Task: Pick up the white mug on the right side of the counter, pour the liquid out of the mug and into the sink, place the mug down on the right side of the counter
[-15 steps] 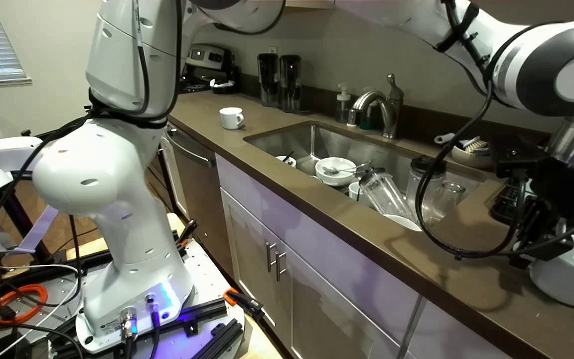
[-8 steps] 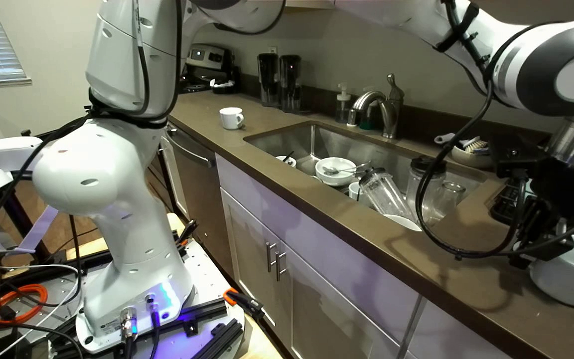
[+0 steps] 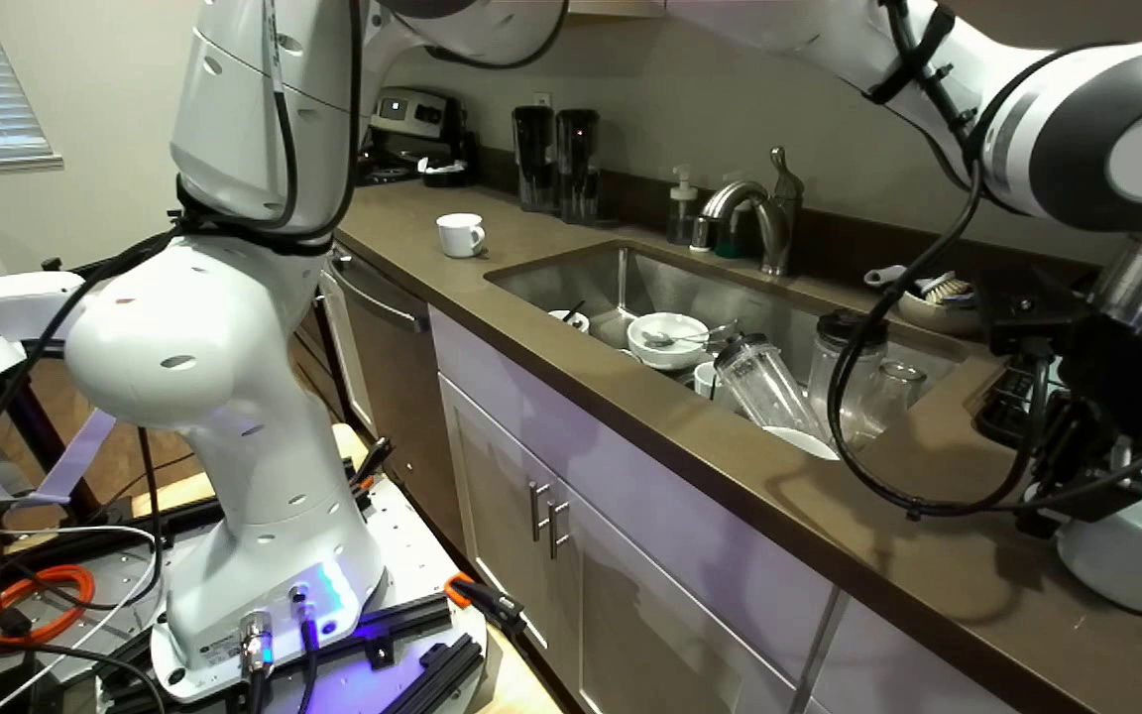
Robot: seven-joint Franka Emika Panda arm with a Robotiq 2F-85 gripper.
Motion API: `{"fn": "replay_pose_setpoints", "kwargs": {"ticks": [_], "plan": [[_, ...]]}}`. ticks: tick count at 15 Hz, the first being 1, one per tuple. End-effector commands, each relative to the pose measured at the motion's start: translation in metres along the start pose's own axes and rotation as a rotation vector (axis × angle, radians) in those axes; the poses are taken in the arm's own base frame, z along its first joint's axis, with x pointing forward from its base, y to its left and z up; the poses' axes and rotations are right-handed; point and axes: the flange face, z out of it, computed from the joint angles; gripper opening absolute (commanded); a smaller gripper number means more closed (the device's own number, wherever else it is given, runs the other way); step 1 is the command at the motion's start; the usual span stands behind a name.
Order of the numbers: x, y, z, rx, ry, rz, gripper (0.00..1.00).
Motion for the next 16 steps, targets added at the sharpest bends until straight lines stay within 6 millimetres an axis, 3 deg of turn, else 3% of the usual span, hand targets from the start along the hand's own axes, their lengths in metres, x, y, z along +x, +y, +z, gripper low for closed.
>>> {"fn": "replay_pose_setpoints", "kwargs": {"ticks": [1, 16], "plan": [[-0.007, 0.009, -0.017, 0.017, 0.018, 0.013, 0.04], [-0.039, 0.033, -0.054, 0.045, 0.003, -0.104, 0.04]]}}
